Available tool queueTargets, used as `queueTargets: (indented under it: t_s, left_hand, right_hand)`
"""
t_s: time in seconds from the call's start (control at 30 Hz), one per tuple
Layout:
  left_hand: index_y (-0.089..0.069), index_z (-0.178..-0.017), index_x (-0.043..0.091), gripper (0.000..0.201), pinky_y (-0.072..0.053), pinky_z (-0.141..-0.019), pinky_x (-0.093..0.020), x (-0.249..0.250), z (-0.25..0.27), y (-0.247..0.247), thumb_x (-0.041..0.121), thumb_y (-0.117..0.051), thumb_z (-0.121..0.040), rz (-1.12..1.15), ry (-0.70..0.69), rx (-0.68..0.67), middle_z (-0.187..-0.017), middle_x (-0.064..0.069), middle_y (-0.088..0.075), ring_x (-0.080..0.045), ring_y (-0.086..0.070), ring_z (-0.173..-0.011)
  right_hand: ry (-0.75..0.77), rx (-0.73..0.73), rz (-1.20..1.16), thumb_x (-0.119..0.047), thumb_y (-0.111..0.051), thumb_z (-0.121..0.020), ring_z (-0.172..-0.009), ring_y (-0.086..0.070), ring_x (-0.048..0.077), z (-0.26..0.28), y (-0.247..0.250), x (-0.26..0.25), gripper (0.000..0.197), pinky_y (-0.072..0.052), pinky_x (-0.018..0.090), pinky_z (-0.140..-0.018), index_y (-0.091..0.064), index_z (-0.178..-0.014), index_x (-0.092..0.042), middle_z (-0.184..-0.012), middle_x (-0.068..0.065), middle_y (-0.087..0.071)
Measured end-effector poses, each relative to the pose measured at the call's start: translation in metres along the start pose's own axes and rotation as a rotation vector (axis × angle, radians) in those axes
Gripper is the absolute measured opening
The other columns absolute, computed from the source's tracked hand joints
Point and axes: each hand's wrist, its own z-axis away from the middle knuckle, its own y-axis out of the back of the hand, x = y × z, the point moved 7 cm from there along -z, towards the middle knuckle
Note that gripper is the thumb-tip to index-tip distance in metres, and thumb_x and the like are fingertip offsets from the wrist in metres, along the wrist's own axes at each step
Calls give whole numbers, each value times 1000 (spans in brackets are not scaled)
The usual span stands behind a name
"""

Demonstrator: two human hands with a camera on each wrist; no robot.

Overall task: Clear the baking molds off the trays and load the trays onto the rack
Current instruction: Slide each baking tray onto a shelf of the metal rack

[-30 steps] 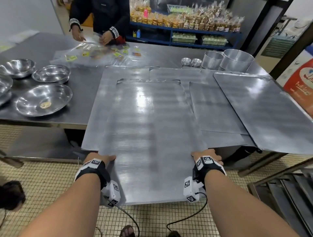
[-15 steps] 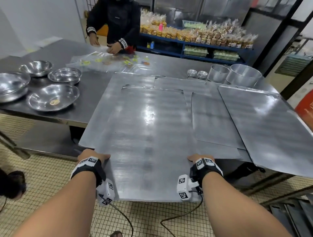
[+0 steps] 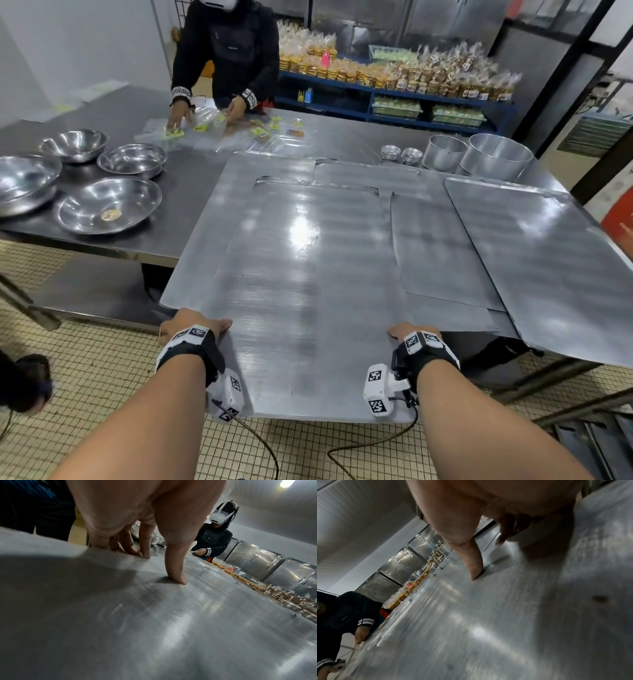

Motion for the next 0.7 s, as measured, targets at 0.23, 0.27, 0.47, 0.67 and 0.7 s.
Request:
queueTargets:
  t_s: [0.23, 0.27, 0.47, 0.67, 0.7]
  left_hand:
    - [-50, -123, 8, 86, -52, -91, -48, 11, -2, -1, 47, -89, -58, -7, -64, -65, -125, -22, -54, -40, -55, -114]
    - [-50, -123, 9, 84, -52, -90, -49, 10, -3, -2, 45, -90, -58, 4, -67, -79, -124, -22, -56, -41, -56, -112]
    - [-46, -125, 9, 78, -50, -91, -47, 7, -9, -4, 36, -89, -66, 53, -82, -123, -125, -21, -57, -41, -56, -113]
    - [-46, -126, 8, 80, -51, -92, -47, 17, -5, 0, 36, -89, -65, 77, -109, -136, -121, -20, -60, -41, -58, -111]
    - [-46, -126, 8, 79, -50, -93, -48, 17, -5, 0, 36, -89, -66, 80, -113, -131, -122, -20, -59, -41, -58, -112]
  right_hand:
    - [10, 73, 203, -47, -65, -66, -101, -61, 33, -13, -4, 1, 49, -46, 34, -84, -67, -104, -15, -118, 10, -62]
    - [3, 57, 198, -46, -69, -69, -107, -61, 33, -12, -5, 1, 52, -46, 33, -84, -67, -111, -15, -122, 12, -62]
    - [-8, 51, 161, -40, -66, -75, -77, -62, 27, 7, 2, 2, 41, -42, 30, -64, -67, -103, -9, -98, 11, -61]
    - [-25, 68, 79, -36, -69, -72, -75, -63, 26, 13, 7, 6, 43, -46, 31, -70, -64, -104, -7, -97, 11, -65]
    - [-26, 68, 83, -37, -71, -68, -77, -65, 27, 15, 5, 4, 46, -50, 32, -74, -64, -103, -7, -96, 11, -66]
